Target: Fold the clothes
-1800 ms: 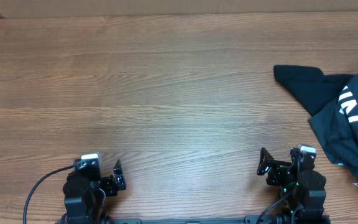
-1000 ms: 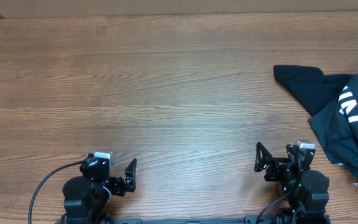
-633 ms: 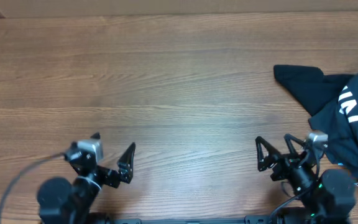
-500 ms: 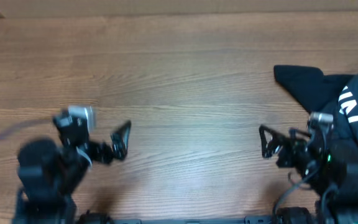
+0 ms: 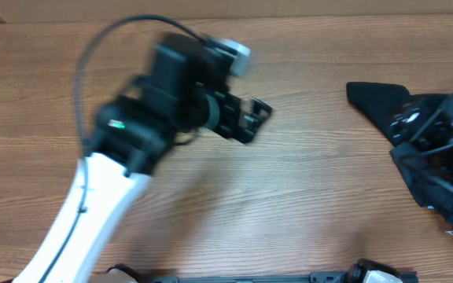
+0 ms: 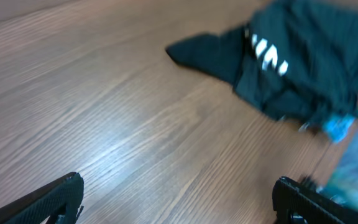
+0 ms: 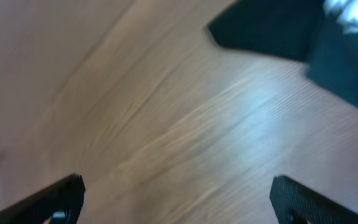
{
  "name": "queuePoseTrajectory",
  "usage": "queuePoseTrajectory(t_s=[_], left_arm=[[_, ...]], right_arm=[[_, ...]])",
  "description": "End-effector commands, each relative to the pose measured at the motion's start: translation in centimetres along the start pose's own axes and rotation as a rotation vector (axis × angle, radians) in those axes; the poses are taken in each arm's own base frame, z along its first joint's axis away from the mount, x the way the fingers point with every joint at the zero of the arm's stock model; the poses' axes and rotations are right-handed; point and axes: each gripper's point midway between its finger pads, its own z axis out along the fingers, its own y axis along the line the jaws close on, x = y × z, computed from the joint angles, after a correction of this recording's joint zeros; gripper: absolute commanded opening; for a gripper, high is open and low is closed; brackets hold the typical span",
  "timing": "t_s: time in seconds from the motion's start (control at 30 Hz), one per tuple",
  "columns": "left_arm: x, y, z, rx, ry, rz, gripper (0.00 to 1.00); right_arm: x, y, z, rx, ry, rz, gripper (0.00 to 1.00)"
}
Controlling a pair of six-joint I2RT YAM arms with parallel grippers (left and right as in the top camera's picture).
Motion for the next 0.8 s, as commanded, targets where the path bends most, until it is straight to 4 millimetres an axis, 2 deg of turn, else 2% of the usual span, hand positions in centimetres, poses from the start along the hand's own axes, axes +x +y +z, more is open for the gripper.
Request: queuePoseTrajectory(t_s=[0.0, 0.03, 0.1, 0.17, 0.27, 0.33, 0.37, 0.47, 0.57, 0.77], left_arm=[[1.0, -3.8, 2.4, -0.110, 0.025, 0.183, 1.00], [1.8, -4.7, 3.5, -0.090, 0.059, 0.197, 1.00], [3.0, -4.9, 5.0, -0.074, 0.118, 0.200, 1.00], [4.1, -4.4, 5.1, -0.091, 0.166, 0.224, 1.00], [4.5, -2.1, 4.6, -0.207, 0.194, 0.262, 1.00], [4.5, -0.6, 4.2, -0.281, 0.199, 0.261, 1.00], [4.4, 0.7, 3.9, -0.322, 0.207, 0.249, 1.00], [4.4, 3.3, 3.2, -0.372, 0.224, 0.199, 1.00], [4.3, 5.7, 2.6, -0.402, 0.235, 0.148, 1.00], [4.4, 8.3, 1.6, -0.442, 0.258, 0.137, 1.00]], right_arm=[[-2.8, -6.3, -0.4, 0.184, -0.045, 0.197, 1.00], [-3.2, -8.0, -0.3, 0.219, -0.039, 0.258, 1.00], [-4.7, -11.8, 0.1, 0.282, -0.044, 0.379, 1.00], [-5.6, -15.1, 0.5, 0.327, -0.036, 0.483, 1.00], [-5.9, -19.4, 1.2, 0.454, -0.010, 0.556, 0.98], [-5.5, -21.8, 2.1, 0.546, 0.042, 0.577, 0.90], [-4.8, -23.6, 2.8, 0.620, 0.093, 0.587, 0.91], [-4.3, -26.1, 4.0, 0.708, 0.119, 0.585, 0.93], [-4.5, -28.1, 4.6, 0.778, 0.130, 0.579, 0.89], [-3.2, -30.4, 5.5, 0.861, 0.227, 0.595, 0.83]])
